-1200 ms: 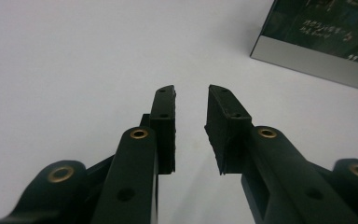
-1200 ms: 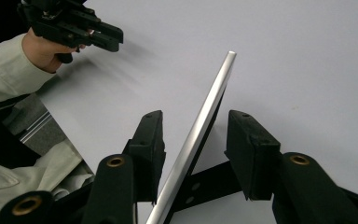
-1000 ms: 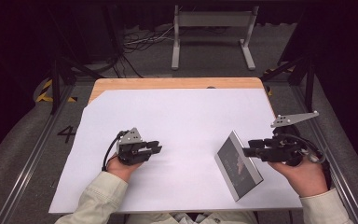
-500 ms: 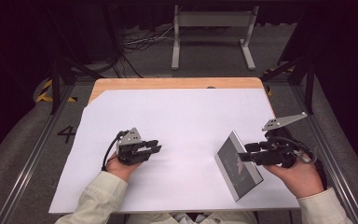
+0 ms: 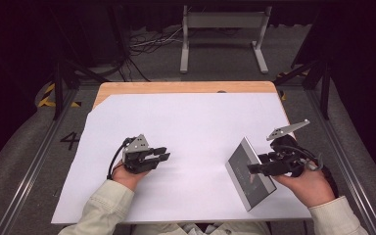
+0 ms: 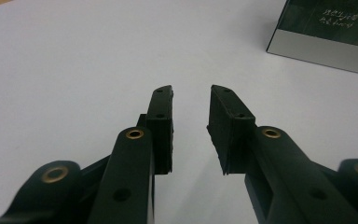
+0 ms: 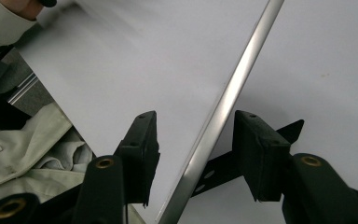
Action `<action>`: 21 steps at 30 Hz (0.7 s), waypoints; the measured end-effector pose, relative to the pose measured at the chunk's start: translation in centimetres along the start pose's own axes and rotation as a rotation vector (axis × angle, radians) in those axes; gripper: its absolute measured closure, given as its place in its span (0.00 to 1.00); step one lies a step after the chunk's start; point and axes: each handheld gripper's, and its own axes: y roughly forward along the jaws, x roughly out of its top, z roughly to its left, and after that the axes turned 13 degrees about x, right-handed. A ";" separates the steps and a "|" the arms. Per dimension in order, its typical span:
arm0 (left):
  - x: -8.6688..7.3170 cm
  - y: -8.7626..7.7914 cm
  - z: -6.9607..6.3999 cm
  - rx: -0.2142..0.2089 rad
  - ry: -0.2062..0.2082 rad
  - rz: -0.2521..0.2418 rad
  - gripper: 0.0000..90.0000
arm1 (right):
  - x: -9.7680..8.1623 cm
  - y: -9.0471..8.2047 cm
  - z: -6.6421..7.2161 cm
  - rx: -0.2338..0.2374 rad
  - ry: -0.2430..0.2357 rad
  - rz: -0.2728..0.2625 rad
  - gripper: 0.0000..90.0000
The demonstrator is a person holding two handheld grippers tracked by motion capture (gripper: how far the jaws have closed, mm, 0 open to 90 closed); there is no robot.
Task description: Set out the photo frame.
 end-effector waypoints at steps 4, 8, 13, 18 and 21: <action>0.0 0.1 0.0 -0.006 -0.001 0.002 0.78 | 0.0 0.3 0.0 -0.006 0.004 0.015 0.55; 0.0 0.2 0.0 -0.008 0.003 0.009 0.78 | 0.0 0.7 0.1 -0.017 0.000 0.033 0.54; -0.1 0.2 0.0 -0.010 0.002 0.011 0.78 | 0.1 1.2 0.2 -0.026 -0.001 0.060 0.55; -0.1 0.2 0.0 -0.009 0.001 0.014 0.78 | 0.2 1.3 0.2 -0.021 0.004 0.071 0.59; -0.1 0.3 -0.1 -0.013 -0.001 0.012 0.77 | 0.2 1.3 0.5 -0.032 0.001 0.085 0.64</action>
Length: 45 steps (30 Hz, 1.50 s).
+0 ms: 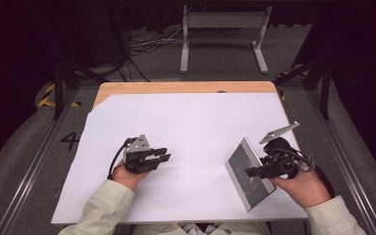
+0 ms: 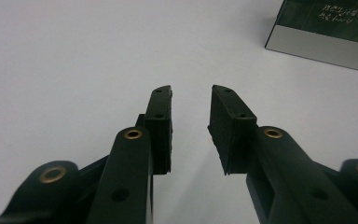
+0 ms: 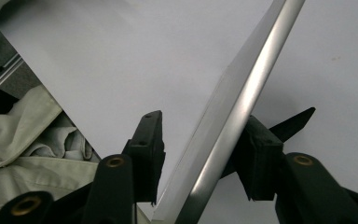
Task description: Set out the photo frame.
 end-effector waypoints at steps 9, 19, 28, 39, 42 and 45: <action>-0.1 0.1 0.1 0.004 -0.002 0.009 0.77 | 0.3 0.1 0.7 -0.089 -0.031 0.033 0.77; -0.1 0.1 0.1 0.003 -0.003 0.007 0.77 | 0.6 0.0 0.7 -0.110 -0.030 0.034 0.86; -0.1 0.1 0.1 0.002 -0.006 0.009 0.77 | 1.2 0.1 1.1 -0.076 -0.058 0.054 0.93; -0.6 -0.5 0.4 0.023 -0.019 0.007 0.76 | 2.8 -0.8 1.5 -0.094 -0.113 0.038 0.93; -0.8 -0.8 0.5 0.033 -0.026 0.008 0.76 | 3.5 -1.0 1.5 -0.093 -0.126 0.033 0.93; -1.0 -1.1 0.6 0.039 -0.033 0.007 0.76 | 4.0 -1.0 1.4 -0.092 -0.150 0.031 0.93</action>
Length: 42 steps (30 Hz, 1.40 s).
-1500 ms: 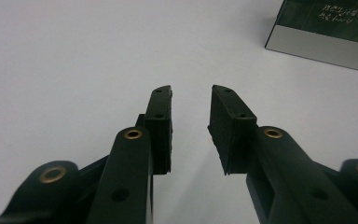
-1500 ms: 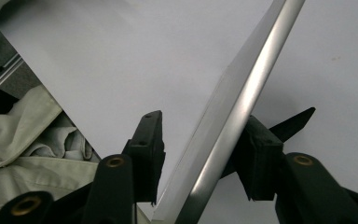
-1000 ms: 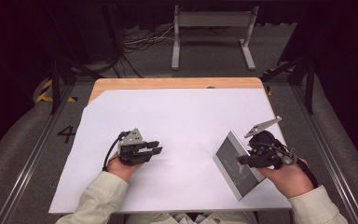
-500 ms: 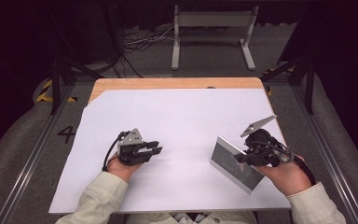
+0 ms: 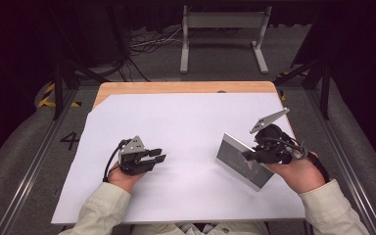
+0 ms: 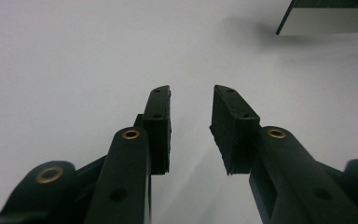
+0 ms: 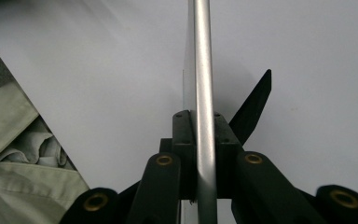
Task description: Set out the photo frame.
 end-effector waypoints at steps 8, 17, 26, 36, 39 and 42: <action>-0.6 -0.8 0.2 0.022 -0.017 -0.001 0.75 | 1.9 0.1 -1.0 0.042 -0.052 0.025 0.93; -0.8 -1.2 0.4 0.029 -0.020 0.001 0.74 | 4.1 0.4 -2.1 0.056 -0.153 0.047 0.93; -0.9 -1.1 0.5 0.028 -0.029 0.000 0.73 | 6.0 0.8 -2.7 0.074 -0.171 0.068 0.93; -1.0 -1.0 0.7 0.029 -0.035 0.003 0.71 | 7.9 1.5 -3.5 0.098 -0.195 0.081 0.93; -1.0 -1.0 0.6 0.029 -0.041 0.004 0.71 | 8.5 2.1 -3.8 0.113 -0.220 0.101 0.93; -1.1 -1.1 0.6 0.028 -0.044 0.006 0.71 | 9.0 2.7 -3.9 0.137 -0.240 0.121 0.93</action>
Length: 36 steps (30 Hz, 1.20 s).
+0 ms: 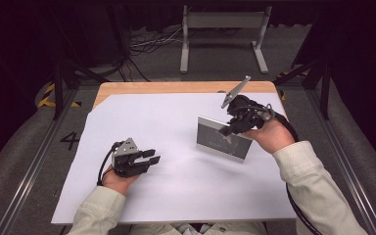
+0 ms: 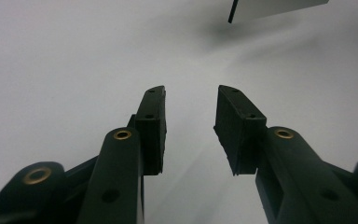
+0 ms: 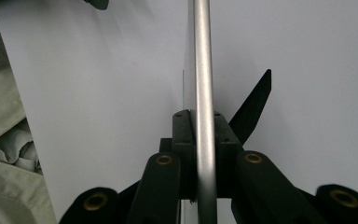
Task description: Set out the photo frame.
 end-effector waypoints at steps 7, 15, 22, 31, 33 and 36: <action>-0.4 -0.5 0.2 0.016 -0.003 0.003 0.70 | 1.1 0.9 -0.4 0.043 -0.046 0.006 0.93; -0.8 -1.0 0.3 0.022 -0.017 0.006 0.70 | 2.2 2.1 -0.7 0.100 -0.091 0.040 0.93; -0.9 -1.0 0.4 0.022 -0.017 0.009 0.70 | 2.7 3.0 -0.9 0.144 -0.142 0.071 0.93; -0.7 -0.7 0.2 0.014 -0.006 0.004 0.70 | 2.8 3.8 -1.3 0.198 -0.196 0.096 0.93; -0.7 -0.7 0.2 0.014 -0.008 0.009 0.70 | 2.8 4.0 -1.3 0.209 -0.214 0.104 0.93; -0.7 -0.7 0.2 0.017 -0.013 0.007 0.69 | 2.8 4.4 -1.4 0.216 -0.238 0.118 0.93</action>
